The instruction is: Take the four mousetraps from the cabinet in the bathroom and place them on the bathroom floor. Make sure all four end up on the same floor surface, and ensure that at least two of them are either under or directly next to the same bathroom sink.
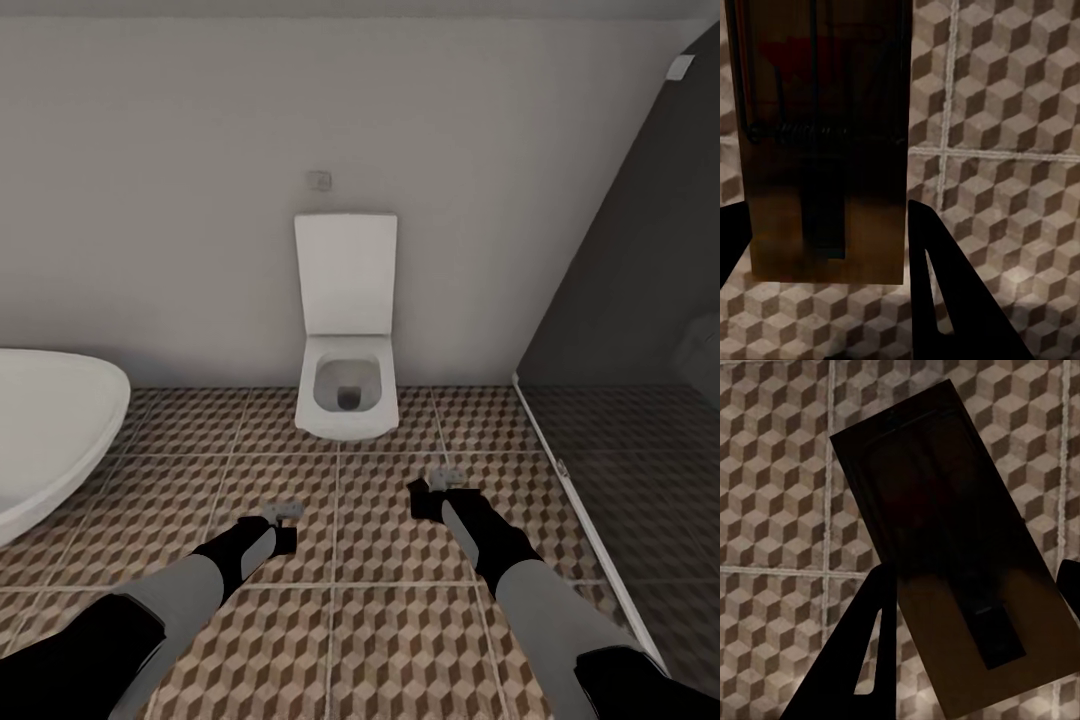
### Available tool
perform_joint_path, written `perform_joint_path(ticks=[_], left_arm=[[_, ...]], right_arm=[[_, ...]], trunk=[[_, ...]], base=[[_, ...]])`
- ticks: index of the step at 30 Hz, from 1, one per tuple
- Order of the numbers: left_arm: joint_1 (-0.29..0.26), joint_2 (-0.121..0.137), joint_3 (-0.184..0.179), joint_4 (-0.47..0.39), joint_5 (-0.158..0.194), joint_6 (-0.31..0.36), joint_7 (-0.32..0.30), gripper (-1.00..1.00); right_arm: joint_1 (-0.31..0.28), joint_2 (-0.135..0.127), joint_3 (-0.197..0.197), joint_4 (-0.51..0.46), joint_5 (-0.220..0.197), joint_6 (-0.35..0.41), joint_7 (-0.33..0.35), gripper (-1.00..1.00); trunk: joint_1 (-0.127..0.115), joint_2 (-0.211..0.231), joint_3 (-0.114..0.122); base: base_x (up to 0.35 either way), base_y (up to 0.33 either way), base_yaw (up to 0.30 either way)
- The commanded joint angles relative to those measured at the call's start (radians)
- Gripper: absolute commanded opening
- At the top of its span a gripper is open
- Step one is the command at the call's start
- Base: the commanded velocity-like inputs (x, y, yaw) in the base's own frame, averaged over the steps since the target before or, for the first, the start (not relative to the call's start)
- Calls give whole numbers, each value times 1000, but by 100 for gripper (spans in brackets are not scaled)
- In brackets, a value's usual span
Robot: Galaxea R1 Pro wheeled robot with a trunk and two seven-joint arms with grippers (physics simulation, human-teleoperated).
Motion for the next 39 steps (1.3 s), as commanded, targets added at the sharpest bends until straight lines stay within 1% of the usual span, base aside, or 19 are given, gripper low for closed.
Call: perform_joint_path(ticks=[1,19,27,30,32,33,35,37,39], left_arm=[[-1,1,-8,-2,8,5,6,-100],[-1,0,-8,-2,8,5,7,-100],[0,0,-7,-17,8,7,6,-100],[0,0,-6,-40,9,27,7,-100],[-1,0,-3,-72,7,65,7,-100],[0,0,0,-107,5,98,10,-100],[-1,6,10,-213,2,199,14,-100],[-1,17,39,-332,1,318,37,-100],[-1,25,90,-445,-1,425,100,-100]], right_arm=[[0,-1,4,-1,-8,4,-4,-100],[0,-1,4,-1,-8,4,-4,-100],[0,-1,4,-1,-8,4,-4,-100],[0,-1,4,-1,-8,4,-4,-100],[0,-1,4,-1,-8,4,-4,-100],[0,-1,4,-1,-8,4,-4,-100],[0,-1,6,-1,-8,4,-4,-100],[0,-1,18,-1,-8,4,-4,-100],[0,-1,37,-1,-8,4,-4,-100]], trunk=[[4,-8,-6],[73,-134,-92],[73,-134,-105],[73,-134,-110],[73,-134,-113],[73,-134,-115],[73,-134,-118],[73,-134,-121],[73,-134,-125]], base=[[0,0,0],[0,0,0],[0,0,0],[0,0,0],[0,0,0],[0,0,0],[0,0,0],[0,0,0],[0,0,0]])
